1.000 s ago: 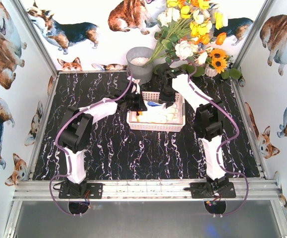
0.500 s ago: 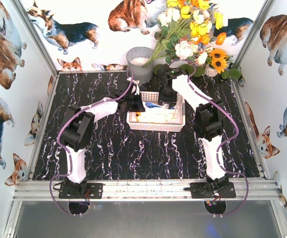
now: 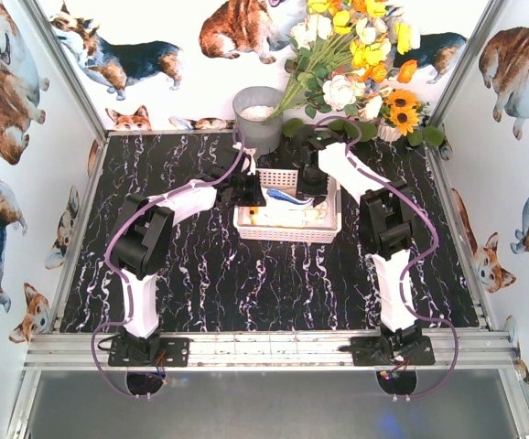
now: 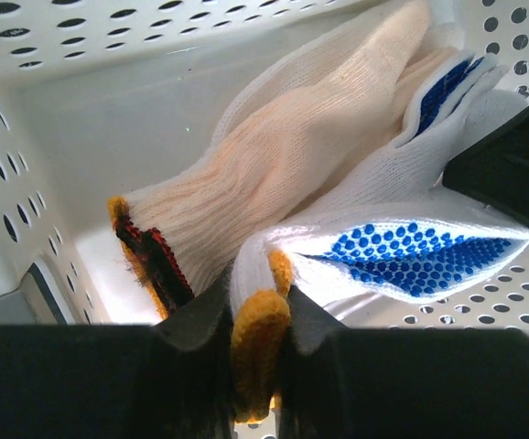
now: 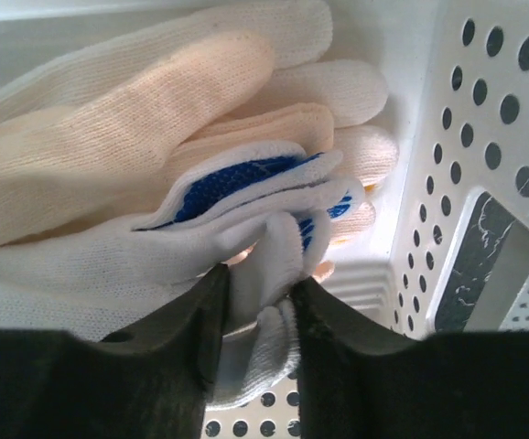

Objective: Put the gloves into the storage basket
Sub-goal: Place the glove in the bin.

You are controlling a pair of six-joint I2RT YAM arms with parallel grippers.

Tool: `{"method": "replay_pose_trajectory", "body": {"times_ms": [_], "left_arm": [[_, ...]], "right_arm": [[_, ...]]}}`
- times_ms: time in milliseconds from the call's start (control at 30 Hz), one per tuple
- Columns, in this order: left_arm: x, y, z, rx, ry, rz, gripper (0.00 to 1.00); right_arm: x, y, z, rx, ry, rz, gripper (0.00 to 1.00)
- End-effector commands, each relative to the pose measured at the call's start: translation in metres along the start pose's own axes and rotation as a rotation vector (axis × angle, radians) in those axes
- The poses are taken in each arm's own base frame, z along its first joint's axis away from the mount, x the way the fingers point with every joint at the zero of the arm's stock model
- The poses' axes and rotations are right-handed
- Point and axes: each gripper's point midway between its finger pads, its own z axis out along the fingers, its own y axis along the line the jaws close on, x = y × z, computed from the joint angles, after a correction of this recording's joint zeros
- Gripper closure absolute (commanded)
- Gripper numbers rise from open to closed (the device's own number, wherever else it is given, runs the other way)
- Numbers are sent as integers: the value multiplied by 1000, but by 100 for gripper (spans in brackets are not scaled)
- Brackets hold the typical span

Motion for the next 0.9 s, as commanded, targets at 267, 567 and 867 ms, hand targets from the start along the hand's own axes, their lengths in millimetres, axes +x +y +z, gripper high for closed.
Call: {"method": "replay_pose_trajectory", "body": {"times_ms": [267, 567, 867], "left_arm": [[-26, 1, -25, -18, -85, 67, 58], [-31, -3, -61, -55, -102, 149, 44], [-39, -2, -85, -69, -128, 519, 40]], "right_arm": [[-15, -2, -23, -7, -83, 28, 81], [-15, 0, -29, -8, -68, 36, 87], [-8, -2, -37, -3, -29, 36, 89]]}}
